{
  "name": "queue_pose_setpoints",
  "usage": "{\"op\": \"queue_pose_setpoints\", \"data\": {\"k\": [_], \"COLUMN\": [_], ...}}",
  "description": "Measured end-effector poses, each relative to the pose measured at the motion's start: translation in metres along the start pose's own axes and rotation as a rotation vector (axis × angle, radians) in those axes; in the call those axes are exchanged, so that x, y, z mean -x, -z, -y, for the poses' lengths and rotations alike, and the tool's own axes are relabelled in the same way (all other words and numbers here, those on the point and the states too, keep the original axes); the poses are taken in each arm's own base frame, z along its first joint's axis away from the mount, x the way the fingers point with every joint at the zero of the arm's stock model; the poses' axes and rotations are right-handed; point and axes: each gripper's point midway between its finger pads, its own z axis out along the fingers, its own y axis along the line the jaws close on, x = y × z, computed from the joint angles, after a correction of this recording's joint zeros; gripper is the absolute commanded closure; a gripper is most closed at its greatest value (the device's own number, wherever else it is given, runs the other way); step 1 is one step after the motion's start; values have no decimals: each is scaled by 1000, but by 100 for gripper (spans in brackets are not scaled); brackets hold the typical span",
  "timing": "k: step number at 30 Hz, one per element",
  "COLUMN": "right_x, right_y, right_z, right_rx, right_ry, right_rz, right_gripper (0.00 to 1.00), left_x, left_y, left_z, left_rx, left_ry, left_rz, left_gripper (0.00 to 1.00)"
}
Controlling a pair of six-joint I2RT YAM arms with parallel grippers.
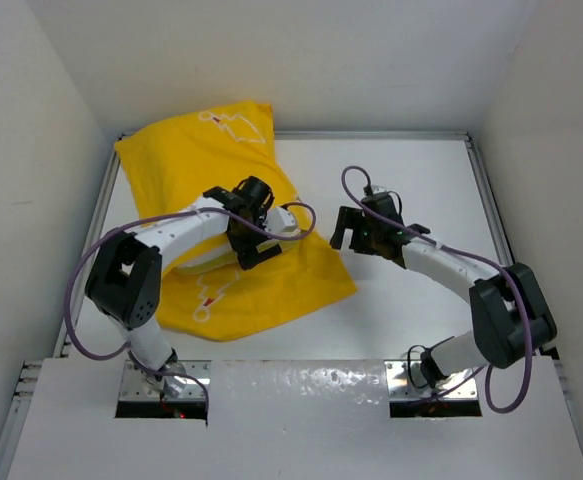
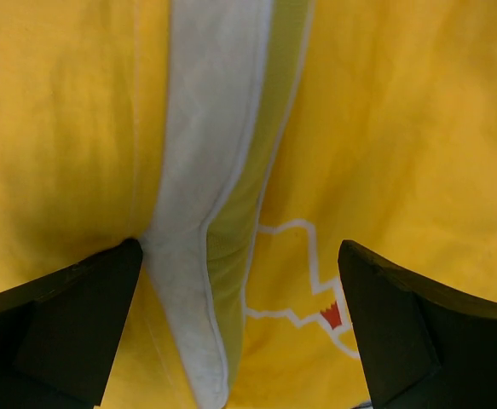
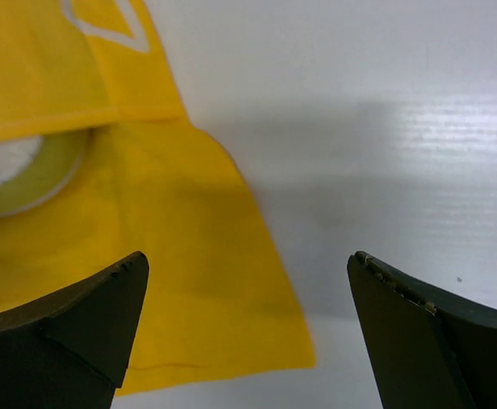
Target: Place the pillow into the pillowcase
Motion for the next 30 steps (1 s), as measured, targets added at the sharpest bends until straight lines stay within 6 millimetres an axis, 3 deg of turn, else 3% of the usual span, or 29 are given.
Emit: {"op": "queue_pose_setpoints", "data": {"k": [2,4,5,8,9,10,12,16,18,20,22,26,29,30], "right_x": [-15,-21,-21,-17,-16,-16,-17,-25,-26,-26,-24,-27,-24,-20], "right_y": [1,4,6,11,12,13,14,15,14,11,7,-3,1,5], "right_z": [5,3,0,-13,-17,-20,-27,-42,-52,-61,-68,-76,-90,-98], "right_rx": [-10,-1,9,51,62,73,94,142,177,207,230,243,256,267], "right_ry": [-4,2,8,25,31,36,54,80,75,53,25,-13,-4,4], "right_rz": [-25,-27,-20,13,21,28,34,29,33,38,46,29,55,76], "right_gripper": [3,4,5,8,10,12,30,48,42,24,21,27,40,51], "left_x": [-5,-13,-19,-32,-33,-32,-30,-23,-9,9,29,62,73,75], "left_y": [-7,-16,-20,-25,-23,-22,-18,-5,10,29,51,84,88,89], "left_z": [-11,-19,-24,-38,-44,-48,-56,-68,-78,-91,-102,-113,-111,-109], "left_rx": [77,152,198,311,346,375,417,470,497,527,553,567,536,522], "left_ry": [16,31,37,61,65,79,90,134,164,196,223,271,295,302], "left_rz": [-20,-43,-60,-98,-103,-102,-98,-91,-58,-5,63,200,250,256], "left_gripper": [0,8,27,58,97,100,100,100,100,100,100,100,100,100]}}
